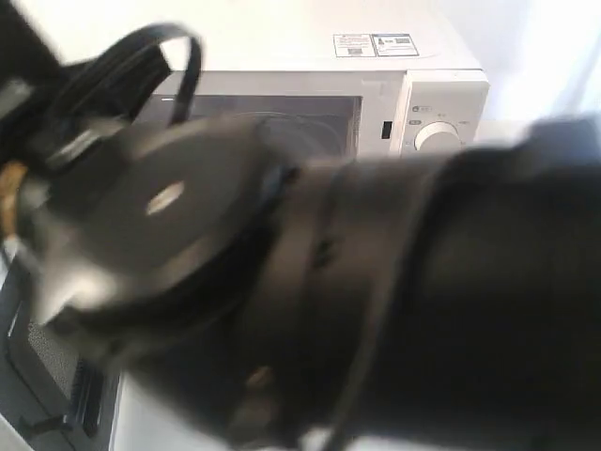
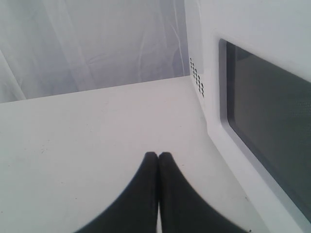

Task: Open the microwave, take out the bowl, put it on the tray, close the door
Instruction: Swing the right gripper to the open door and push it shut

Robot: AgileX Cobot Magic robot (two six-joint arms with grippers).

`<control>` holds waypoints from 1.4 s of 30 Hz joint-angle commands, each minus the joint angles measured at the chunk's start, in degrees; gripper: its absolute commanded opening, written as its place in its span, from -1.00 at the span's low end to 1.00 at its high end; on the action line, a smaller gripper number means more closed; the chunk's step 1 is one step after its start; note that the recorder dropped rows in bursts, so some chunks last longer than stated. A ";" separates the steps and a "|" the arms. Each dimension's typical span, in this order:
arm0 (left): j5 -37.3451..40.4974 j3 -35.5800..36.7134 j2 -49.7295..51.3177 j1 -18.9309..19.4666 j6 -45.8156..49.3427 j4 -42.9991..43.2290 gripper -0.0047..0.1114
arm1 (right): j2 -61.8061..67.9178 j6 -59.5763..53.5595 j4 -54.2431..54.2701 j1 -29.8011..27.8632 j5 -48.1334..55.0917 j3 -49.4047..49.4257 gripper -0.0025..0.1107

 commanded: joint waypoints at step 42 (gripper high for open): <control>-0.22 -0.16 -0.12 -0.07 0.00 -0.44 -0.92 | 17.76 -47.44 4.32 -23.81 41.07 -11.54 -0.96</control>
